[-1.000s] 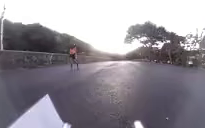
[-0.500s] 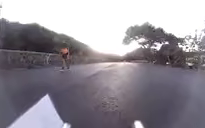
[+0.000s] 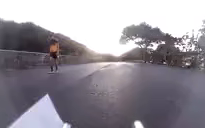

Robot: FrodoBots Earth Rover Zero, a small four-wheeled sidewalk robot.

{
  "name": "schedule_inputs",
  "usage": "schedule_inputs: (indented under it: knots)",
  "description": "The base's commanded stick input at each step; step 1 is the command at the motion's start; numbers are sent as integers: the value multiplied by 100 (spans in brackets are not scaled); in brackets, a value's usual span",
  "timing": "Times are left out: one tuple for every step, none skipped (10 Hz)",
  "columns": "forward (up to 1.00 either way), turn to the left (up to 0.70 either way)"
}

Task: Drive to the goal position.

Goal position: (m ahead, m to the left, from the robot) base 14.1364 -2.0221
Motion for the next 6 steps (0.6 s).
schedule_inputs:
  knots:
    - [50,-11]
    - [50,-12]
    - [50,-12]
    - [50,-12]
    - [50,-26]
    - [50,-50]
